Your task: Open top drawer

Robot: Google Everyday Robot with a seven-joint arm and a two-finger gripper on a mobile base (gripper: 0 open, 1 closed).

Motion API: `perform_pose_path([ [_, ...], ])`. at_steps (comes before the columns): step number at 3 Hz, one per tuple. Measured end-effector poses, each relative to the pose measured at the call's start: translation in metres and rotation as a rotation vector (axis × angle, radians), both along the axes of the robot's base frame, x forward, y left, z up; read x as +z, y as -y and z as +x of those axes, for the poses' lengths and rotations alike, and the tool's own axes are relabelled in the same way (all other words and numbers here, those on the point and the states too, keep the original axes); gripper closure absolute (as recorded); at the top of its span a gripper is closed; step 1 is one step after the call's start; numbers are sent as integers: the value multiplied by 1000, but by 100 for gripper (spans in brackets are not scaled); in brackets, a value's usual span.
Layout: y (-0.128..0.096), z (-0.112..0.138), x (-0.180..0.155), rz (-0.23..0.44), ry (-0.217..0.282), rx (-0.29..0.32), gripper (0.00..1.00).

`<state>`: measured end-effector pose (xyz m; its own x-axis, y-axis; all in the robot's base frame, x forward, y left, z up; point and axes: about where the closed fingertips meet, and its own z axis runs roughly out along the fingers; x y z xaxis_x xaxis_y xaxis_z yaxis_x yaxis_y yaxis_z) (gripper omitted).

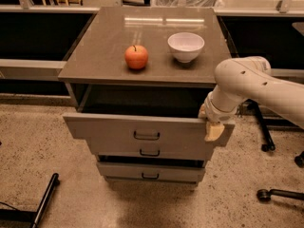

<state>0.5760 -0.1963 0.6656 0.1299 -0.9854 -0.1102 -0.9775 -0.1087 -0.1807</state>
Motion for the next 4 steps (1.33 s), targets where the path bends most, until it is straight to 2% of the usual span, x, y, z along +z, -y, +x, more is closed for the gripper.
perform_pose_path([
  [1,-6,-10,6,30,5,23,42],
  [2,-11,-29,-7,85,-51,51,42],
  [3,-20,-46,-13,103,-74,93,23],
  [4,-20,-46,-13,103,-75,94,2],
])
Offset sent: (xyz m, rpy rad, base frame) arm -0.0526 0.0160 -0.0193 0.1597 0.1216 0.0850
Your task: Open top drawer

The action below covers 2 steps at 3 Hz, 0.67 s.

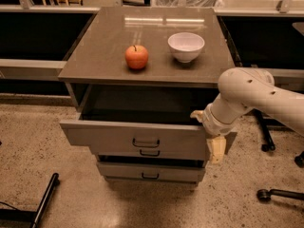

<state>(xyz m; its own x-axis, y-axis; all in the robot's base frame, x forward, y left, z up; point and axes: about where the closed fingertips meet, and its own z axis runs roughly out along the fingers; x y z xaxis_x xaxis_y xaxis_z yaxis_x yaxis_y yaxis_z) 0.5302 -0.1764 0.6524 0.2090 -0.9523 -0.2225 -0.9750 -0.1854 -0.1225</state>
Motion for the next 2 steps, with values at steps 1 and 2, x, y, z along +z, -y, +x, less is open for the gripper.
perform_pose_path([
  [1,0,0,0,0,-1,0,0],
  [2,-1,-9,-9,-10,-70,36,0],
])
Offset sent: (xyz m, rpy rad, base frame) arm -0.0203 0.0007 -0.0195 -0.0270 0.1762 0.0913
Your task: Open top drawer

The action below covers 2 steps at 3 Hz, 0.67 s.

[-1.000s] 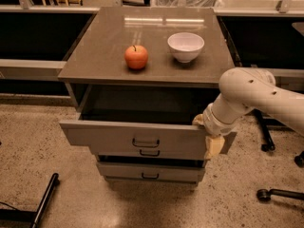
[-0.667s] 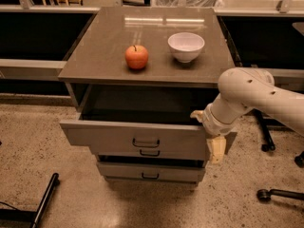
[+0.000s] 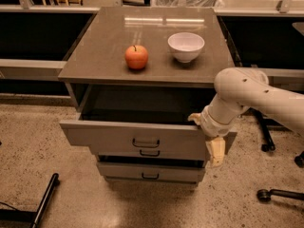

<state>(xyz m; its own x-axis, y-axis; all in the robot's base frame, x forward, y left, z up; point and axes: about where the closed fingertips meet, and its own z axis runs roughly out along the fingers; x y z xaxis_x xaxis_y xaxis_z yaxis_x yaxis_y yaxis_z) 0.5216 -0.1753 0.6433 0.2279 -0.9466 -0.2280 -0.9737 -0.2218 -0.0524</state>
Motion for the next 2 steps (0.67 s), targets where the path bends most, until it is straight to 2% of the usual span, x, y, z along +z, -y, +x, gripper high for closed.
perform_pose_path([
  [1,-9,-21,-1,12,-58,63,19],
  [2,-11,-43,3,40,-93,98,40],
])
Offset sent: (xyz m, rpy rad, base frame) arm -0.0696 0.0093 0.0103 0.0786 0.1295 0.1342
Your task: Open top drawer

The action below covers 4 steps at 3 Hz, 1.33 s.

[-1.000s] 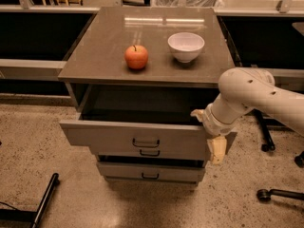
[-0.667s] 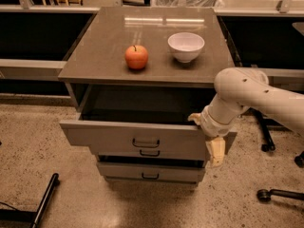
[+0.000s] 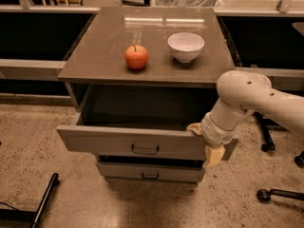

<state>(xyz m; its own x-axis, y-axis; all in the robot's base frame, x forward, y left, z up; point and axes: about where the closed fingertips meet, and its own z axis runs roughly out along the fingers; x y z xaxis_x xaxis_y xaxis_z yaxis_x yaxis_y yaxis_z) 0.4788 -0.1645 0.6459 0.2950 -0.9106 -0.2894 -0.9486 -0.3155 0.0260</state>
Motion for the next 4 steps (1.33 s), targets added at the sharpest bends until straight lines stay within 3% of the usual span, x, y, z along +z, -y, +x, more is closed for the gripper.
perform_pose_path([
  [2,-5,-29,15,49,-25,47,43],
  [4,-26,-39,49,47,105,145,24],
])
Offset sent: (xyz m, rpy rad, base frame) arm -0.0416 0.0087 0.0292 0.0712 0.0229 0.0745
